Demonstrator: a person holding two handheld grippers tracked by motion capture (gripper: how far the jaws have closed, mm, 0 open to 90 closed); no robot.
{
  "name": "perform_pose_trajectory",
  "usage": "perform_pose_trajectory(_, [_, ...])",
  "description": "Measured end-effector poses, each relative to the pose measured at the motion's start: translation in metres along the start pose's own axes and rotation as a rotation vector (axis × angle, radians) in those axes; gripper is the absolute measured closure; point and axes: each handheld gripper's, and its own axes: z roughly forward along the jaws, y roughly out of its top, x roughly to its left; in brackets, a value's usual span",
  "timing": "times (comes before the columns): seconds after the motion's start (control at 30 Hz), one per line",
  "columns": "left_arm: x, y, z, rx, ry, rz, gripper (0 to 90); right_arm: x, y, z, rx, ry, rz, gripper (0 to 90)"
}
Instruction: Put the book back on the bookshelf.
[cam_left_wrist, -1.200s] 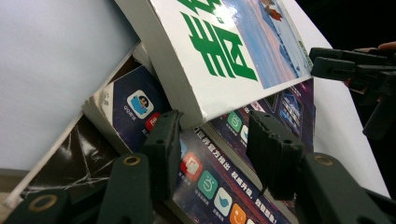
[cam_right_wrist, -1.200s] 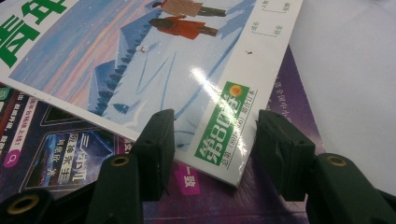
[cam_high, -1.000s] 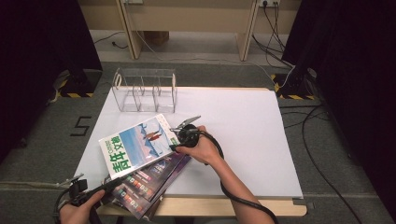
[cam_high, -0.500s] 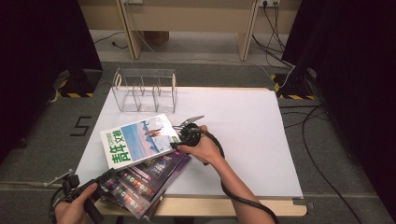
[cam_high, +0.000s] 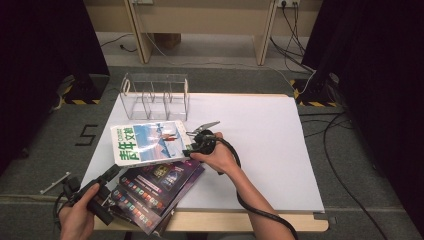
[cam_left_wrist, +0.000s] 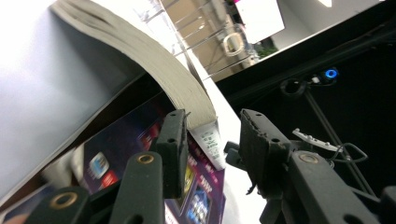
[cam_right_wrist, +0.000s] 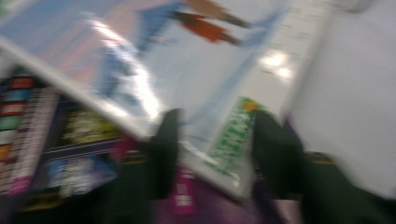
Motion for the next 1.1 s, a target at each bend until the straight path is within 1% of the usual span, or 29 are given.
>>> perform_pose_trajectory(0.03, [-0.002, 0.001, 0.002, -0.004, -0.005, 0.019, 61.3, 0.004, 0.001, 0.003, -0.023, 0.038, 0.009, 58.0])
perform_pose_trajectory(0.07, [-0.003, 0.003, 0.004, -0.003, -0.015, 0.043, 61.3, 0.009, 0.003, 0.004, -0.035, 0.029, -0.033, 57.1])
perform_pose_trajectory(0.1, [-0.003, 0.005, 0.005, 0.003, -0.03, 0.034, 61.5, 0.012, 0.009, 0.003, -0.018, -0.01, -0.101, 54.0])
perform_pose_trajectory(0.13, [-0.004, 0.005, 0.007, 0.008, -0.044, 0.028, 61.8, 0.015, 0.014, 0.003, -0.011, -0.041, -0.148, 51.7])
perform_pose_trajectory(0.17, [-0.005, 0.006, 0.009, 0.005, -0.052, 0.046, 61.8, 0.018, 0.018, 0.004, -0.012, -0.05, -0.185, 49.3])
perform_pose_trajectory(0.2, [-0.005, 0.006, 0.01, 0.001, -0.055, 0.063, 61.7, 0.023, 0.02, 0.005, -0.019, -0.061, -0.233, 49.2])
perform_pose_trajectory(0.23, [-0.004, 0.007, 0.011, -0.004, -0.062, 0.057, 61.5, 0.029, 0.021, 0.005, -0.028, -0.068, -0.277, 47.2])
perform_pose_trajectory(0.27, [-0.003, 0.008, 0.013, -0.016, -0.076, 0.045, 61.7, 0.036, 0.022, 0.005, -0.026, -0.05, -0.308, 41.2])
perform_pose_trajectory(0.3, [-0.003, 0.009, 0.014, -0.025, -0.083, 0.044, 62.0, 0.043, 0.022, 0.007, -0.01, -0.046, -0.354, 40.8])
perform_pose_trajectory(0.33, [-0.004, 0.009, 0.015, -0.036, -0.087, 0.049, 62.1, 0.048, 0.02, 0.009, -0.005, -0.052, -0.426, 41.1])
perform_pose_trajectory(0.37, [-0.006, 0.009, 0.016, -0.043, -0.096, 0.059, 62.1, 0.055, 0.018, 0.011, -0.004, -0.059, -0.447, 41.1])
perform_pose_trajectory(0.4, [-0.008, 0.009, 0.017, -0.044, -0.107, 0.069, 62.2, 0.059, 0.016, 0.014, -0.008, -0.072, -0.475, 38.8])
perform_pose_trajectory(0.47, [-0.012, 0.009, 0.018, -0.04, -0.116, 0.086, 62.3, 0.063, 0.013, 0.021, -0.014, -0.145, -0.549, 35.6])
perform_pose_trajectory(0.5, [-0.014, 0.009, 0.018, -0.039, -0.12, 0.09, 62.3, 0.064, 0.012, 0.025, -0.017, -0.179, -0.563, 34.8])
perform_pose_trajectory(0.53, [-0.016, 0.009, 0.019, -0.036, -0.125, 0.098, 62.2, 0.064, 0.012, 0.027, -0.019, -0.203, -0.59, 35.3])
perform_pose_trajectory(0.57, [-0.018, 0.009, 0.019, -0.032, -0.131, 0.11, 62.2, 0.065, 0.012, 0.029, -0.03, -0.231, -0.601, 35.7])
perform_pose_trajectory(0.6, [-0.02, 0.009, 0.02, -0.033, -0.135, 0.114, 62.2, 0.067, 0.013, 0.03, -0.041, -0.247, -0.603, 35.8])
perform_pose_trajectory(0.67, [-0.025, 0.009, 0.021, -0.033, -0.14, 0.132, 62.4, 0.069, 0.016, 0.033, -0.06, -0.263, -0.62, 36.6])
perform_pose_trajectory(0.7, [-0.027, 0.009, 0.022, -0.037, -0.144, 0.134, 62.2, 0.069, 0.019, 0.034, -0.07, -0.265, -0.65, 37.1])
perform_pose_trajectory(0.77, [-0.031, 0.009, 0.024, -0.034, -0.154, 0.148, 62.2, 0.072, 0.021, 0.035, -0.092, -0.281, -0.626, 38.0])
perform_pose_trajectory(0.83, [-0.035, 0.009, 0.025, -0.031, -0.164, 0.165, 62.1, 0.075, 0.024, 0.036, -0.113, -0.292, -0.627, 37.3])
perform_pose_trajectory(0.87, [-0.037, 0.008, 0.026, -0.03, -0.169, 0.167, 62.1, 0.077, 0.024, 0.036, -0.13, -0.298, -0.637, 38.4])
perform_pose_trajectory(0.93, [-0.041, 0.007, 0.028, -0.028, -0.177, 0.185, 62.1, 0.081, 0.026, 0.036, -0.157, -0.305, -0.669, 42.1])
perform_pose_trajectory(0.97, [-0.043, 0.007, 0.028, -0.03, -0.178, 0.193, 61.9, 0.084, 0.027, 0.036, -0.164, -0.317, -0.675, 44.5])
perform_pose_trajectory(1.0, [-0.045, 0.008, 0.029, -0.034, -0.18, 0.198, 61.8, 0.087, 0.028, 0.035, -0.161, -0.333, -0.698, 46.9])
perform_pose_trajectory(1.03, [-0.046, 0.009, 0.03, -0.044, -0.181, 0.197, 61.5, 0.089, 0.029, 0.034, -0.159, -0.344, -0.709, 49.3])
perform_pose_trajectory(1.1, [-0.047, 0.012, 0.032, -0.049, -0.182, 0.2, 61.3, 0.091, 0.031, 0.032, -0.181, -0.373, -0.706, 55.9])
